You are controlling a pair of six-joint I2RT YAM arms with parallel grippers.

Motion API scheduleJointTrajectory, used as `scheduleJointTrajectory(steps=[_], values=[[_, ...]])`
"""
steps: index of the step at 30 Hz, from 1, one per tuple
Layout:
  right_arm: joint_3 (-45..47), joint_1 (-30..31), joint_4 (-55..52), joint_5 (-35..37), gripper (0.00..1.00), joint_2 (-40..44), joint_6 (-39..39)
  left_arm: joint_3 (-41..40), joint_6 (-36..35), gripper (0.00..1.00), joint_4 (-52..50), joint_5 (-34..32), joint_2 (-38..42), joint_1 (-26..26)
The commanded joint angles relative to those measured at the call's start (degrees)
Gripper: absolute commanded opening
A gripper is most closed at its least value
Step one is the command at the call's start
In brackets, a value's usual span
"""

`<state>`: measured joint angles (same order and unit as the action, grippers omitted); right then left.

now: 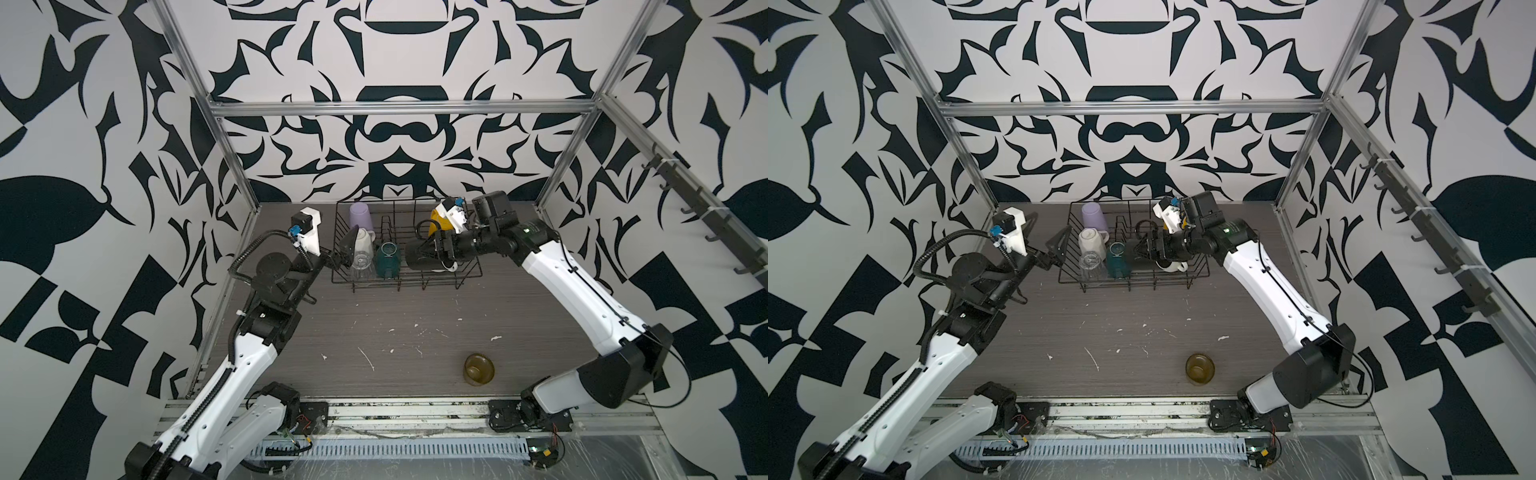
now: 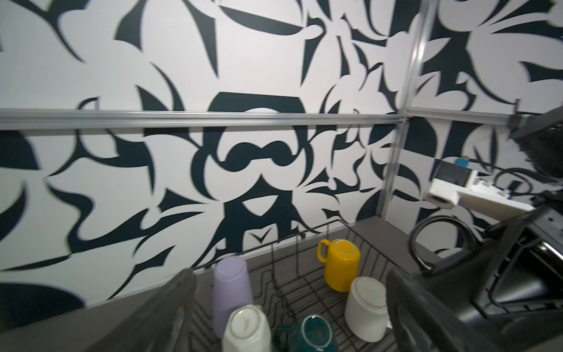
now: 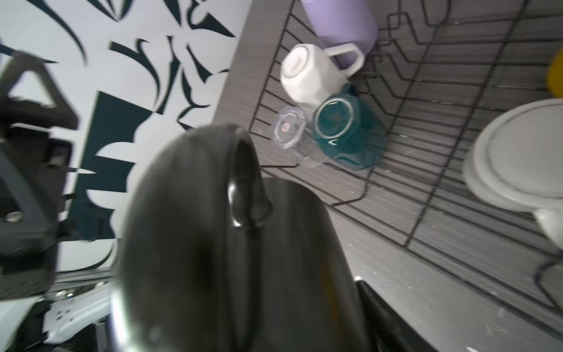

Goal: Load cups into a dish rack
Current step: Place the cup upside down at the dish rack.

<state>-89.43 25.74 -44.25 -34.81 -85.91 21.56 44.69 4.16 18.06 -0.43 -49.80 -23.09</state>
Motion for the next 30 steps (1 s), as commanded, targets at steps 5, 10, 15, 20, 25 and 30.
scheduleJointTrajectory(steps=[5,10,15,20,25,30], values=[[-10.34,0.15,-6.21,7.86,0.00,-6.34,-5.60,8.71,-0.18,0.99,-26.56,-24.27,-0.66,0.27],[-15.85,0.10,-8.59,11.63,0.00,-11.93,-6.55,12.13,-1.38,0.99,-32.22,-27.90,-0.57,0.65],[-22.02,0.19,-11.51,15.44,0.00,-17.85,-7.36,13.44,-1.28,0.99,-35.15,-31.88,-0.56,1.11],[-27.24,0.67,-14.25,18.05,0.00,-23.60,-8.19,13.17,-0.33,0.99,-36.34,-33.43,-0.43,2.77],[-32.40,1.66,-17.08,21.98,0.00,-28.94,-8.97,13.14,0.75,0.99,-37.31,-32.22,-0.34,4.09],[-35.88,2.47,-18.91,25.36,0.00,-33.49,-8.99,12.88,1.19,0.99,-37.72,-31.76,0.38,4.37]])
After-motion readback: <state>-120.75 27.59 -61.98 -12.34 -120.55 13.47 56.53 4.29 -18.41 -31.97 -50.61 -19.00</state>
